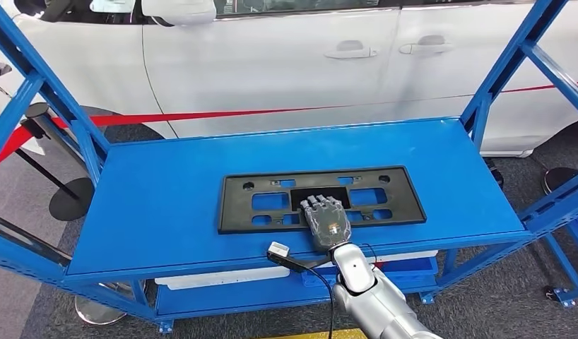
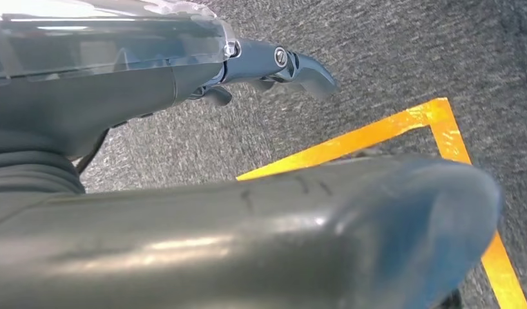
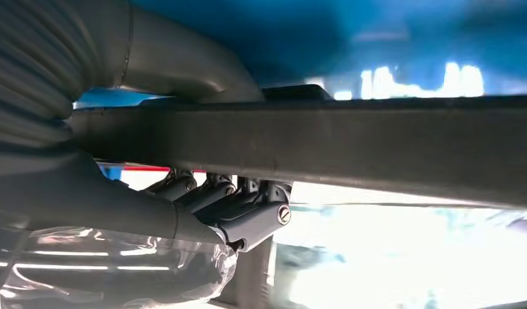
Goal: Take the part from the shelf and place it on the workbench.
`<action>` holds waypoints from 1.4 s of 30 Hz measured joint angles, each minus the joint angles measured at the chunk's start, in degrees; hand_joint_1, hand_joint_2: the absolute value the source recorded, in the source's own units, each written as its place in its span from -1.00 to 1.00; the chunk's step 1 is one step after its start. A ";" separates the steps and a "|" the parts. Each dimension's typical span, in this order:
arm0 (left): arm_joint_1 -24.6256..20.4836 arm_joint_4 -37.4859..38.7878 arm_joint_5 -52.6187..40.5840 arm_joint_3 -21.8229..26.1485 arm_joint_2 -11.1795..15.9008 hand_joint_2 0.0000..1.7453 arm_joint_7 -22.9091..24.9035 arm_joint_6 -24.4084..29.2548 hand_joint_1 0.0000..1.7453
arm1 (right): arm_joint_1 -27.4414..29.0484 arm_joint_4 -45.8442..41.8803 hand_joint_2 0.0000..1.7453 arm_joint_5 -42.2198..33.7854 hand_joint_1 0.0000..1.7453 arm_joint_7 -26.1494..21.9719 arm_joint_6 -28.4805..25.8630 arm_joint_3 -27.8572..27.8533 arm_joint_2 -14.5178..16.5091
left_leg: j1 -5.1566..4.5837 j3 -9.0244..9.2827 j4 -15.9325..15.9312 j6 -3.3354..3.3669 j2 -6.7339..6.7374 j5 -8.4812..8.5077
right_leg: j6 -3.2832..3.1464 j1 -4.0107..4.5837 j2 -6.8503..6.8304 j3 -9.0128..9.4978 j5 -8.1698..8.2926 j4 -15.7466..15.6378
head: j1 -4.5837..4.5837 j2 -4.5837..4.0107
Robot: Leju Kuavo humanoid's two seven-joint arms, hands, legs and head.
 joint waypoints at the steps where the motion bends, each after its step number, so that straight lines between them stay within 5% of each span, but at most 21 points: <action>1: 0.00 0.00 -0.05 -0.03 -0.01 -1.00 -0.01 -0.01 -1.00 | 0.75 -1.40 1.00 -1.41 1.00 -0.94 -0.03 -0.72 -0.20 | 0.00 -1.67 3.77 -0.08 0.00 -2.03 | -0.20 0.07 -0.01 0.00 -0.03 0.00 | -0.01 0.00; 3: 0.05 0.00 -0.19 -0.05 -0.03 -1.00 -0.05 -0.03 -1.00 | 2.78 -5.19 1.00 -5.44 1.00 -3.33 -0.14 -2.16 -0.69 | 0.04 -4.51 10.01 -0.27 0.01 -4.37 | -0.30 0.28 -0.02 0.03 -0.10 0.04 | -0.01 0.00; 4: 0.08 0.00 -0.25 -0.06 -0.04 -1.00 -0.09 -0.04 -1.00 | 4.00 -7.93 1.00 -8.21 1.00 -4.73 -0.11 -3.04 -0.98 | 0.05 -4.73 10.49 -0.30 0.01 -3.98 | -0.28 0.35 -0.02 0.06 -0.15 0.08 | -0.01 0.00; 8: 0.03 0.00 -0.52 -0.06 -0.04 -1.00 -0.21 -0.01 -1.00 | 7.73 -20.20 1.00 -17.39 1.00 -8.47 0.41 -6.72 -1.88 | 0.08 1.53 -2.13 0.17 -0.01 2.25 | 0.41 0.55 0.20 0.15 -0.65 0.71 | 0.00 0.00; 13: 0.18 0.00 -0.66 -0.06 -0.10 -1.00 -0.26 0.41 -1.00 | 12.75 -36.48 1.00 -35.33 1.00 -17.60 -3.40 -9.78 -3.36 | -0.12 2.74 -5.21 1.90 -0.13 3.00 | 1.93 0.52 0.31 -0.31 -1.32 1.60 | 0.01 0.00; 15: 0.14 0.00 -0.67 -0.06 -0.13 -1.00 -0.27 0.59 -1.00 | 13.80 -41.82 1.00 -37.45 1.00 -18.12 -3.26 -10.69 -4.02 | 0.04 2.85 -5.56 2.53 0.02 3.23 | 2.55 0.28 0.31 -2.06 -3.91 5.55 | 0.01 0.00; 17: 0.00 0.00 -0.65 -0.06 -0.15 -1.00 -0.25 0.73 -1.00 | 15.02 -45.53 1.00 -39.96 1.00 -19.97 -3.28 -11.33 -4.51 | 0.01 2.76 -5.55 2.77 0.08 3.22 | 3.07 0.12 0.28 -5.72 -7.55 13.16 | 0.01 0.00; 19: 0.00 0.00 -0.51 -0.04 -0.20 -1.00 -0.11 0.91 -1.00 | 16.60 -49.23 1.00 -46.46 1.00 -24.79 -3.75 -11.90 -4.90 | 0.00 2.72 -5.47 2.79 0.02 3.15 | 3.32 -0.07 0.27 -7.94 -8.35 17.34 | 0.01 0.00; 20: 0.02 0.00 -0.32 -0.01 -0.24 -1.00 0.05 0.99 -1.00 | 17.27 -51.56 1.00 -50.43 1.00 -27.47 -3.99 -12.18 -5.23 | 0.00 2.75 -5.40 2.75 -0.05 3.07 | 3.32 -0.15 0.25 -7.41 -7.02 16.07 | 0.01 0.00; 22: 0.04 0.00 0.18 0.11 -0.41 -1.00 0.38 1.22 -1.00 | 17.98 -56.82 1.00 -57.16 1.00 -31.23 -4.21 -12.63 -6.36 | 0.00 2.95 -5.26 2.53 -0.17 2.79 | 3.11 -0.24 0.17 -3.91 -3.00 8.66 | 0.01 0.00; 24: 0.04 0.00 0.75 0.29 -0.61 -1.00 0.42 1.70 -1.00 | 18.24 -61.91 1.00 -62.62 1.00 -33.50 -3.78 -12.91 -7.87 | -0.19 3.07 -5.11 2.03 -0.22 2.47 | 2.65 0.00 0.12 -0.99 -0.92 2.48 | 0.01 0.00; 29: 0.12 0.00 2.17 1.12 -0.72 -1.00 -0.78 2.32 -1.00 | 19.24 -70.24 1.00 -72.83 1.00 -37.31 -2.04 -13.07 -11.37 | -0.35 2.81 -4.06 0.50 -0.11 1.20 | 1.18 -0.07 0.30 -0.39 -0.88 0.96 | 0.00 0.00; 32: 0.11 0.00 3.03 2.04 -0.72 -1.00 -1.54 2.70 -1.00 | 19.81 -73.75 1.00 -75.04 1.00 -38.05 -1.92 -13.23 -13.22 | -0.27 -1.46 5.23 0.16 -0.06 -3.75 | 0.38 -0.04 0.05 -0.22 -0.98 0.83 | 0.00 0.00; 34: 0.24 0.00 3.16 2.40 -0.72 -1.00 -1.46 3.33 -1.00 | 20.35 -75.13 1.00 -76.25 1.00 -38.19 -1.97 -13.29 -14.03 | -0.27 -4.16 10.69 0.23 -0.06 -5.31 | 0.14 0.19 0.01 -0.13 -1.11 0.89 | 0.01 0.00; 36: 0.28 0.00 3.48 2.70 -0.73 -1.00 -1.06 4.07 -1.00 | 21.24 -76.32 1.00 -78.61 1.00 -38.20 -1.94 -13.29 -14.42 | -0.30 -3.10 8.11 0.59 -0.06 -2.64 | 0.08 0.37 0.06 0.10 -1.21 1.04 | 0.01 0.00; 39: 0.12 0.00 4.40 3.60 -0.67 -1.00 -0.40 5.11 -1.00 | 23.15 -78.40 1.00 -82.32 1.00 -38.23 -1.17 -13.34 -14.57 | -0.64 1.75 -2.38 1.52 -0.09 2.21 | 0.40 0.65 0.13 0.17 -1.41 1.41 | 0.01 0.00; 42: 0.03 0.00 5.13 4.43 -0.67 -1.00 0.04 5.77 -1.00 | 25.27 -79.58 1.00 -84.38 1.00 -38.24 1.52 -13.58 -14.38 | -0.91 2.48 -4.84 2.07 -0.14 2.87 | 1.19 0.62 0.13 -0.15 -1.17 1.47 | 0.01 0.00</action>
